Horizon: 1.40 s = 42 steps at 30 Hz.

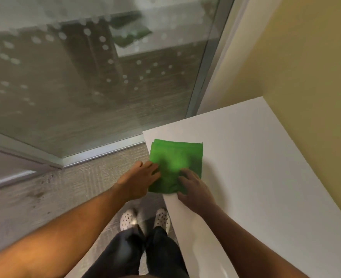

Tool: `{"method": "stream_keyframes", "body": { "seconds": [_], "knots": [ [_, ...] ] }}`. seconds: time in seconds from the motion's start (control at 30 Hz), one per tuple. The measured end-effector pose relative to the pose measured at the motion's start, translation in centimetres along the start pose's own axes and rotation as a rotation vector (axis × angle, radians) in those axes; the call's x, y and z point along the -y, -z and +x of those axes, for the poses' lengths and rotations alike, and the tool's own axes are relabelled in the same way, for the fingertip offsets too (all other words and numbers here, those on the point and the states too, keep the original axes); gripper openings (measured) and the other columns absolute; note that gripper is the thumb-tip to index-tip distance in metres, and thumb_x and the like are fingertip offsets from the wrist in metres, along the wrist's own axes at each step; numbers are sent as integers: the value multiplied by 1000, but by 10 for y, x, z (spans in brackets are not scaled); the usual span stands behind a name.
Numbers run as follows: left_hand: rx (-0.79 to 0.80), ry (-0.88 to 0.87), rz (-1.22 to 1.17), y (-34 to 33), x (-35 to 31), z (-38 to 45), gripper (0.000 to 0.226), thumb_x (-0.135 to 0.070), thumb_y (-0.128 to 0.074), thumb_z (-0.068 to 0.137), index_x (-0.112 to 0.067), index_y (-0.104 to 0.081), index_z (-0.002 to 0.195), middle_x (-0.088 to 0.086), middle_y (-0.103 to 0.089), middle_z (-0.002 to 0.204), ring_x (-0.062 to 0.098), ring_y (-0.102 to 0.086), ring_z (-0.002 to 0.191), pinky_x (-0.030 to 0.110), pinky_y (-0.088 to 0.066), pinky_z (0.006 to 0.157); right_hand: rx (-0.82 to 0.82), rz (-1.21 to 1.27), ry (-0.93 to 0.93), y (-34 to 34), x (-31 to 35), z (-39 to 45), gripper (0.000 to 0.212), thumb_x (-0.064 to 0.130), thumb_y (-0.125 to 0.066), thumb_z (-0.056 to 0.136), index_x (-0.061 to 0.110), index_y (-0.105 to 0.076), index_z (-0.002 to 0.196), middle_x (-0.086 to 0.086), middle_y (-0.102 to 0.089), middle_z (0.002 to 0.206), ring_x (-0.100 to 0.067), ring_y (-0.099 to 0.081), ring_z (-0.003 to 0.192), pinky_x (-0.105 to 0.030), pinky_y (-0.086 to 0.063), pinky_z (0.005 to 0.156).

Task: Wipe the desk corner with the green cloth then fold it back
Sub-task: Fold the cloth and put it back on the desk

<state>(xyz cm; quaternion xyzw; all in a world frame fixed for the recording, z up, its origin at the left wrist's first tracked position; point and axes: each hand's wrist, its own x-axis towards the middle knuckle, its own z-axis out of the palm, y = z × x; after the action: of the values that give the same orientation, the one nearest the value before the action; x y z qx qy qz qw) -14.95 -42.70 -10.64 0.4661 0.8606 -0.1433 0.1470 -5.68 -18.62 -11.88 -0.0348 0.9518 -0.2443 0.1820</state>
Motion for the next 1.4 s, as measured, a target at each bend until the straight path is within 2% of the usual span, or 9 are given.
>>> {"method": "stream_keyframes", "body": {
  "seconds": [0.13,0.4,0.63,0.7,0.8,0.93,1.07,1.2,1.4],
  "knots": [
    [-96,-26,42,-19,-5,2,49,-32,-76,69,-19,-59,114,11,-63,117,31,-59,100,46,-47,83,10,-38,10,-2,1,4,37,34,-63,86,14,-66,117,-4,-48,149,-23,-45,145,-44,-59,101],
    [-387,-171,-193,-24,13,12,11,-24,-64,88,-19,-60,97,6,-64,102,28,-59,99,48,-48,91,36,-73,3,9,6,5,48,43,-69,85,16,-66,125,-4,-47,148,-24,-44,144,-45,-61,96],
    [-344,-146,-820,36,50,28,14,-23,-69,97,-13,-74,106,4,-77,91,15,-69,76,22,-57,68,39,-64,-67,28,21,5,65,52,-77,82,19,-62,135,-1,-56,147,-21,-56,132,-36,-53,104],
    [-310,-87,-986,58,62,41,11,-18,-70,100,-14,-72,110,-1,-75,88,1,-67,70,7,-49,61,-21,39,-211,41,22,4,48,36,-75,89,18,-65,132,-2,-67,132,-24,-66,117,-37,-56,96],
    [-217,-6,-1264,94,80,66,7,-24,-59,107,-19,-65,110,-11,-65,82,-11,-66,71,8,-51,56,-194,377,-390,69,15,-5,13,16,-78,89,11,-77,101,-3,-76,90,-17,-69,77,-32,-53,71],
    [-5,50,-1601,128,98,102,15,-39,-52,102,-28,-62,104,-12,-64,78,7,-66,71,23,-55,57,-388,874,-579,104,1,-26,11,4,-83,86,3,-73,82,-2,-64,70,-13,-57,65,-28,-42,63],
    [206,62,-1503,127,102,146,13,-29,-52,111,-22,-62,112,9,-71,103,30,-75,83,33,-63,61,-494,1052,-607,109,-5,-26,15,2,-75,95,12,-77,105,2,-78,83,-12,-72,75,-29,-58,70],
    [266,75,-1375,108,97,182,16,-24,-59,109,-16,-66,121,14,-73,119,30,-75,100,36,-65,78,-583,839,-778,91,-18,-9,15,8,-69,98,12,-79,109,-21,-76,92,-28,-71,82,-55,-61,90],
    [97,-169,-1124,102,107,182,15,-24,-76,98,-31,-72,111,-15,-71,104,8,-68,100,24,-53,80,-646,673,-776,75,-14,-12,17,14,-71,97,23,-83,104,4,-82,103,-15,-75,101,-36,-57,95]
  ]
}}
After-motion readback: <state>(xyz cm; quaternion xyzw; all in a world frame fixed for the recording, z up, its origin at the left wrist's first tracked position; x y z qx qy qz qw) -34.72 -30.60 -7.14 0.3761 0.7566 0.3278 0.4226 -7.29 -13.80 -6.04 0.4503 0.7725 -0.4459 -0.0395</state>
